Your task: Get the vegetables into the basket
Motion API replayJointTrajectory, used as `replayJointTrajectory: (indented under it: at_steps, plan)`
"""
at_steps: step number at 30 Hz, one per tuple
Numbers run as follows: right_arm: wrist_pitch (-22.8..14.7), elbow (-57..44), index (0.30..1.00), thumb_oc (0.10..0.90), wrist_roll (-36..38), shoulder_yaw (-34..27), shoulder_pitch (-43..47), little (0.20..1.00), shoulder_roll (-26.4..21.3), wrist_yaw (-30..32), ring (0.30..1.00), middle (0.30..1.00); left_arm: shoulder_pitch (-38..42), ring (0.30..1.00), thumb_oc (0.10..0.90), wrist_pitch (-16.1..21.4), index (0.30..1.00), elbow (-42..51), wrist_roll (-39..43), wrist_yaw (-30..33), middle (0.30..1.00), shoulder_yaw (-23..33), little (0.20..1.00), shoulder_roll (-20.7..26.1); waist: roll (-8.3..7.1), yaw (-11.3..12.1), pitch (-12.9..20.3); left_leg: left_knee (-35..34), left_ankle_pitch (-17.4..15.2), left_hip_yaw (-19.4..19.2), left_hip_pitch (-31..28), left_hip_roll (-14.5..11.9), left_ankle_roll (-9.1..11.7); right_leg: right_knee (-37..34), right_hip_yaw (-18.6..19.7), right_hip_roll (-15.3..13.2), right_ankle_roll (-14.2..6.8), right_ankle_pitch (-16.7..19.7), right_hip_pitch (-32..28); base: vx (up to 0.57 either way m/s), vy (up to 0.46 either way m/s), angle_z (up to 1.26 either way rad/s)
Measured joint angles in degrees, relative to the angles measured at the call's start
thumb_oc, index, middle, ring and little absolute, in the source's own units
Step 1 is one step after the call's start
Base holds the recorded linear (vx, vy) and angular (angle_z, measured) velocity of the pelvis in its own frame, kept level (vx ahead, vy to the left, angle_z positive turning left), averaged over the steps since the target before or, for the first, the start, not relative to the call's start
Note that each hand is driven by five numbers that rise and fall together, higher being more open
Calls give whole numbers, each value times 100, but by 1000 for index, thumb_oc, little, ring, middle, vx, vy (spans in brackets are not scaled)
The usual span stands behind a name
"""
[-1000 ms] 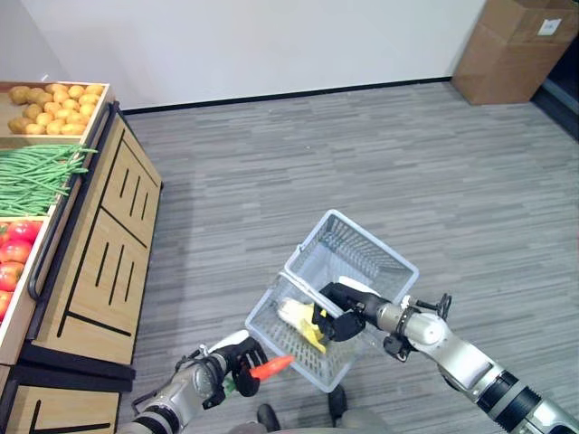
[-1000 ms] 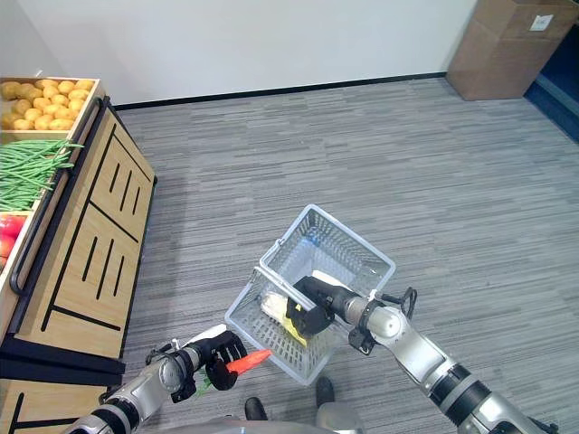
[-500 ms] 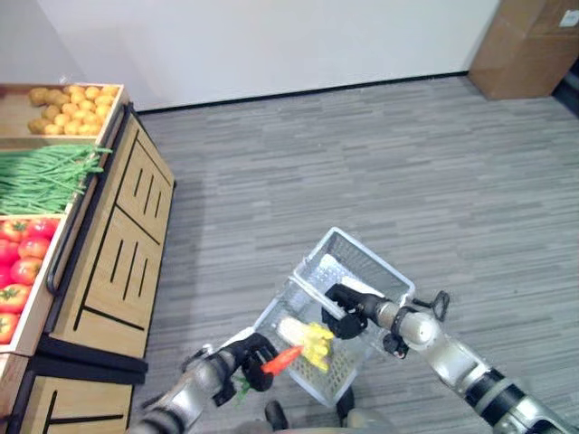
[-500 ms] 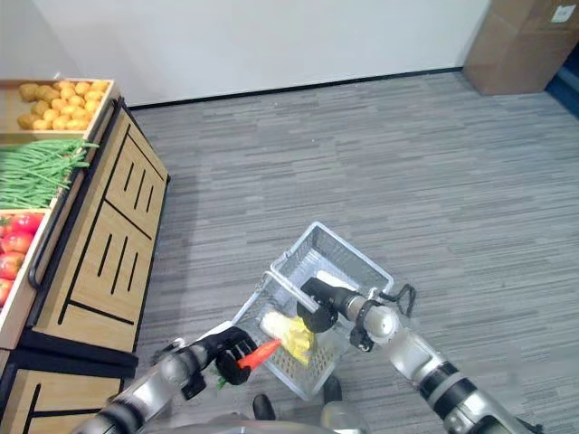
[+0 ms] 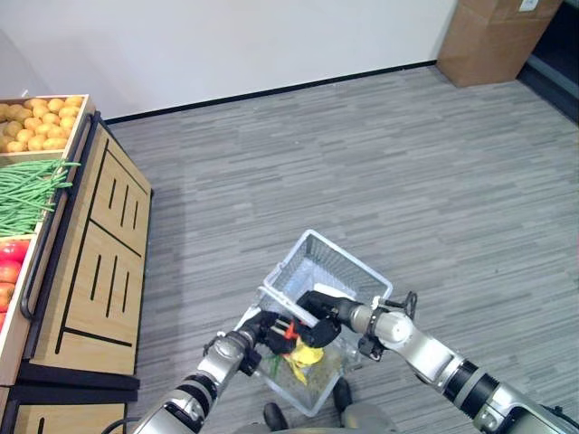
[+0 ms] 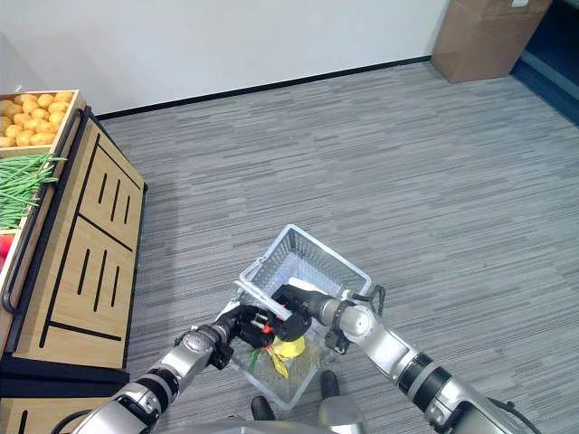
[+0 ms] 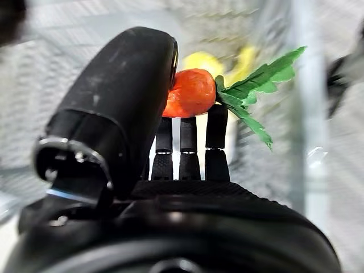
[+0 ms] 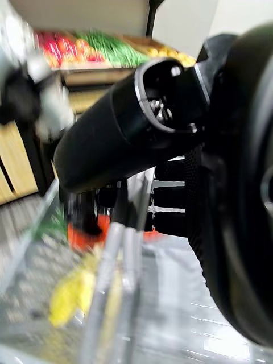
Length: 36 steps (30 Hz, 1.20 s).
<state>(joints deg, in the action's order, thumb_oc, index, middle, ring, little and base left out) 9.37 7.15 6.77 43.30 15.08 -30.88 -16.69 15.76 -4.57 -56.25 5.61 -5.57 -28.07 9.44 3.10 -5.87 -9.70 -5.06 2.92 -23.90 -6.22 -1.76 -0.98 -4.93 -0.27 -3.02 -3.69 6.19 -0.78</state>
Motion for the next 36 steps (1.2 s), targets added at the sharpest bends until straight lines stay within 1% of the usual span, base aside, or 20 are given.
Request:
replayJointTrajectory:
  at_steps: [2, 10, 13, 17, 18, 19, 23, 24, 25, 27, 29, 30, 31, 32, 33, 34, 35, 36]
  plan:
    - [-28, -212, 300, 400, 107, -11, 15, 300, 1, 27, 300, 300, -6, 1000, 900, -2, 1000, -5, -133, 63, 1000, -60, 1000, -38, -1, 10, 0, 0, 0, -2, -20, 0, 0, 0, 1, 0, 1, 2, -14, 0, 0, 0]
    - [-30, -195, 300, 400, 107, 2, 0, 300, -18, 25, 300, 300, -2, 1000, 900, 9, 1000, 127, -245, 141, 1000, -95, 1000, -46, -2, 18, 1, 0, 0, -4, -21, 2, 1, 1, 3, -1, 5, 6, -16, 0, 0, 0]
    - [-107, 171, 300, 400, 83, -13, -78, 300, 94, 151, 300, 300, 1, 1000, 900, 9, 1000, 209, -337, 182, 1000, -208, 1000, -42, -11, 18, 7, 0, 0, 7, -31, 4, 0, 2, -10, -1, 7, 9, -47, 0, 0, 0]
    - [-147, 828, 300, 400, -200, -169, -341, 300, 210, 450, 300, 300, 16, 1000, 900, 20, 1000, 256, -480, 172, 1000, -371, 1000, -2, -13, 37, 7, 0, 0, 13, -40, 9, 0, 1, -16, -8, 7, 9, -48, 2, 2, 1]
    - [-222, 1134, 300, 400, -197, -587, -686, 300, 471, 616, 300, 300, -1, 1000, 900, 22, 1000, 380, -788, 166, 1000, -654, 1000, 59, -19, 43, 11, -1, -1, 43, -53, 8, 0, 1, -44, -7, 6, 7, -71, 2, 6, 4]
    - [-162, 1264, 300, 400, -222, -624, -740, 300, 514, 739, 300, 300, -13, 1000, 900, 24, 1000, 408, -918, 167, 1000, -682, 1000, 77, -19, 24, 10, -2, -1, 41, -48, 11, 0, 1, -36, -10, 5, 7, -79, 0, 0, 0]
    - [-160, 1932, 300, 400, -311, -847, -908, 300, 519, 1091, 300, 300, -11, 1000, 900, 110, 1000, 473, -1496, 213, 1000, -729, 1000, 146, -20, 41, 11, -2, -1, 47, -62, 15, 0, 1, -41, -17, 5, 6, -98, 0, 4, 1]
    - [-152, 2182, 300, 400, -361, -1057, -1005, 300, 538, 1235, 300, 300, -36, 1000, 900, 147, 1000, 470, -1648, 265, 1000, -721, 1000, 267, -20, 42, 11, -3, -1, 56, -63, 13, 0, 1, -47, -17, 5, 6, -104, 0, 0, 0]
    - [-153, 2207, 300, 400, -358, -1184, -1100, 300, 551, 1271, 300, 300, -97, 1000, 900, 293, 1000, 615, -1693, 274, 1000, -711, 1000, 349, -20, 40, 11, -3, -1, 57, -62, 12, 0, 0, -46, -17, 4, 5, -102, 0, 0, 0]
    - [-131, 2226, 300, 400, -365, -1208, -1120, 300, 543, 1409, 300, 300, -113, 1000, 900, 317, 1000, 749, -1706, 284, 1000, -705, 1000, 353, -19, 35, 11, -3, -1, 61, -65, 15, 0, 1, -48, -19, 5, 6, -111, 0, 0, 0]
    - [-157, 2392, 300, 400, -347, -1485, -1153, 300, 715, 1495, 300, 300, -232, 1000, 900, 351, 1000, 872, -1703, 284, 1000, -633, 1000, 402, -18, 39, 12, -2, -1, 79, -76, 14, -1, 1, -66, -18, 6, 6, -128, -7, 9, 5]
    - [-181, 2714, 300, 400, -343, -1778, -1178, 300, 910, 1647, 300, 300, -420, 1000, 900, 447, 1000, 954, -1698, 314, 1000, -486, 1000, 410, -18, 94, 12, -2, 0, 118, -75, 16, -1, 1, -106, -23, 5, 6, -149, -26, 40, 12]
    - [-186, 2895, 300, 400, -342, -1846, -1203, 300, 929, 1672, 300, 300, -465, 1000, 900, 493, 1000, 970, -1693, 318, 1000, -459, 1000, 410, -18, 166, 12, -2, 0, 128, -75, 21, -2, 1, -122, -33, 4, 5, -155, -24, 42, 16]
    - [-394, 3308, 300, 400, -343, -2093, -1317, 300, 1000, 1686, 300, 300, -487, 1000, 900, 509, 1000, 978, -1697, 325, 1000, -445, 1000, 464, -17, 212, 13, -2, 2, 156, -73, 35, -4, 2, -146, -48, 4, 5, -164, -14, 51, 14]
    - [-550, 3814, 300, 400, -344, -2558, -1335, 300, 1097, 1798, 300, 300, -603, 1000, 900, 574, 1000, 1068, -1710, 365, 1000, -424, 1000, 667, 12, 213, 30, -3, -3, 198, -66, 53, -10, 2, -175, -72, -7, -3, -171, 7, 27, 17]
    - [-593, 4388, 300, 400, -306, -2926, -1362, 300, 1113, 1951, 300, 300, -607, 1000, 900, 491, 1000, 883, -1759, 456, 1000, -347, 1000, 838, 44, 199, 51, -30, -12, 224, -67, 75, -23, 1, -189, -100, -38, -26, -185, 20, 27, 10]
    - [-599, 4662, 300, 400, -270, -3057, -1401, 300, 1083, 2090, 300, 300, -614, 1000, 900, 424, 1000, 649, -1812, 499, 1000, -250, 1000, 1059, 51, 178, 58, -30, -20, 224, -69, 81, -27, 0, -189, -110, -43, -30, -184, 24, 20, 5]
    - [-596, 4805, 300, 400, -213, -3179, -1404, 300, 1085, 2154, 300, 300, -615, 1000, 900, 360, 1000, 550, -1812, 519, 1000, -156, 1000, 1144, 47, 174, 60, -30, -21, 223, -69, 83, -27, 0, -188, -111, -43, -30, -182, 21, 18, -3]
